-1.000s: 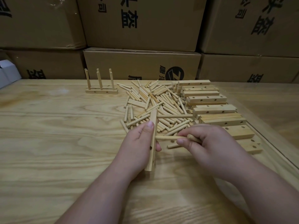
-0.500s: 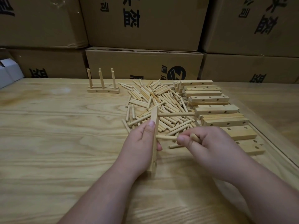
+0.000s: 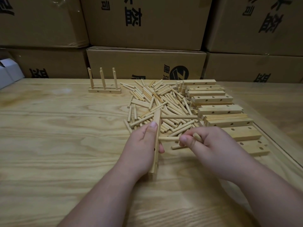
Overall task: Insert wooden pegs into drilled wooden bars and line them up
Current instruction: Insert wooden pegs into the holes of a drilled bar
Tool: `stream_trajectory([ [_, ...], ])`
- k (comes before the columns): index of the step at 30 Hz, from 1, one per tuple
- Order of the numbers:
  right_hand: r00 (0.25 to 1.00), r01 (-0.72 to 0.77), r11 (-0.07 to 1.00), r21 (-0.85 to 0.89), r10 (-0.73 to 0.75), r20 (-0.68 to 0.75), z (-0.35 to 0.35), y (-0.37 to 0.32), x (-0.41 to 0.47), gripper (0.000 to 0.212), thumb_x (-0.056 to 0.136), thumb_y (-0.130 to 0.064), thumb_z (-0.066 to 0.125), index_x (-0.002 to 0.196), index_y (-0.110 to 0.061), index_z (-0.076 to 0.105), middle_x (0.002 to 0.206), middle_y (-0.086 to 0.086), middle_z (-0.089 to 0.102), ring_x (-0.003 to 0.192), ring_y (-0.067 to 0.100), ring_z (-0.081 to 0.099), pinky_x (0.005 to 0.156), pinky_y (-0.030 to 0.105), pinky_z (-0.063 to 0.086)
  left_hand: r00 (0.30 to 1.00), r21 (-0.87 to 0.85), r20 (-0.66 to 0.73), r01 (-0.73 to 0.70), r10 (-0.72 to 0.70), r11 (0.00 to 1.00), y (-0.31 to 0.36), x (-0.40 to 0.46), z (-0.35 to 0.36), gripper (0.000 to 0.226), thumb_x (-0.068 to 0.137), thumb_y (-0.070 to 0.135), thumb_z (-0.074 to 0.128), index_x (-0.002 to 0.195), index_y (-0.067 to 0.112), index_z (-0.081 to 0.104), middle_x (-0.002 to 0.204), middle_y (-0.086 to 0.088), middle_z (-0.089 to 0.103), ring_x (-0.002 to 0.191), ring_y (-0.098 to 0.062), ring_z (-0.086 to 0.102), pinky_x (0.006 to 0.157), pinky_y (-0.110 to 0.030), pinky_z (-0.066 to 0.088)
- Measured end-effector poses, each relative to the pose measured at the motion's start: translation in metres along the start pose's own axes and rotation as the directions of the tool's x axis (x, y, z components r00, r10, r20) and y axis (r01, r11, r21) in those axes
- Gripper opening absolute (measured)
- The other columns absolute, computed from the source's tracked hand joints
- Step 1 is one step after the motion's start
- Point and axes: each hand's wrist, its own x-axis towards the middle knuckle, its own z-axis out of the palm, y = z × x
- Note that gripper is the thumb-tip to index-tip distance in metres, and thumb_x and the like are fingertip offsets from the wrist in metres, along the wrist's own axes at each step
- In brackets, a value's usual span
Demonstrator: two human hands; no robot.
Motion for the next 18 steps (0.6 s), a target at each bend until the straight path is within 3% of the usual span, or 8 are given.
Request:
stream_trajectory([
  [2, 1.0, 0.017, 0.999, -0.043, -0.018, -0.026, 0.001, -0.003, 0.0, 0.024, 0.091, -0.05, 0.055, 0.083, -0.036, 0.073, 0.073, -0.017, 0.069, 0.075, -0.002, 0.061, 0.062, 0.018, 0.047, 0.999, 0.046, -0.035, -0.016, 0.018, 0.999, 0.0, 0.0, 0.003, 0.04, 0.108, 0.046, 0.035, 0.103, 0.025, 0.069, 0.058, 0.004, 0.065, 0.055, -0.01, 0.058, 0.069, -0.043, 0.052],
  [5, 0.996, 0.064, 0.992, -0.106, -0.069, -0.053, 0.001, -0.009, -0.001, 0.033, 0.087, -0.054, 0.048, 0.086, -0.033, 0.073, 0.065, -0.011, 0.067, 0.067, 0.005, 0.06, 0.06, 0.026, 0.046, 0.998, 0.056, -0.063, -0.016, 0.02, 0.998, -0.001, 0.001, 0.006, 0.038, 0.108, 0.045, 0.033, 0.101, 0.031, 0.068, 0.057, 0.006, 0.065, 0.053, -0.009, 0.057, 0.062, -0.036, 0.051],
  [8, 0.997, 0.059, 0.993, -0.1, -0.064, -0.049, 0.0, -0.008, -0.001, 0.029, 0.09, -0.051, 0.052, 0.086, -0.031, 0.074, 0.068, -0.013, 0.067, 0.071, 0.005, 0.06, 0.062, 0.026, 0.046, 0.999, 0.057, -0.038, -0.009, 0.011, 0.998, -0.001, 0.001, 0.004, 0.038, 0.109, 0.045, 0.033, 0.102, 0.034, 0.069, 0.058, 0.004, 0.066, 0.051, -0.009, 0.058, 0.06, -0.033, 0.05],
  [14, 0.999, 0.026, 1.0, -0.009, -0.026, -0.037, 0.005, -0.001, 0.002, 0.022, 0.094, -0.045, 0.057, 0.087, -0.032, 0.074, 0.078, -0.008, 0.072, 0.077, 0.006, 0.064, 0.073, 0.036, 0.054, 0.999, 0.031, -0.015, 0.036, -0.036, 0.999, 0.0, 0.002, 0.0, 0.046, 0.109, 0.047, 0.033, 0.105, 0.018, 0.07, 0.061, 0.001, 0.068, 0.051, -0.014, 0.059, 0.06, -0.036, 0.051],
  [18, 0.995, 0.038, 0.998, 0.057, -0.033, -0.093, 0.012, 0.003, 0.002, 0.017, 0.093, -0.043, 0.06, 0.083, -0.036, 0.072, 0.079, -0.013, 0.071, 0.078, 0.002, 0.063, 0.066, 0.02, 0.049, 0.999, -0.016, -0.04, 0.026, -0.027, 1.0, -0.001, 0.002, 0.001, 0.045, 0.108, 0.048, 0.035, 0.103, 0.02, 0.07, 0.059, 0.002, 0.066, 0.049, -0.011, 0.058, 0.057, -0.032, 0.048],
])
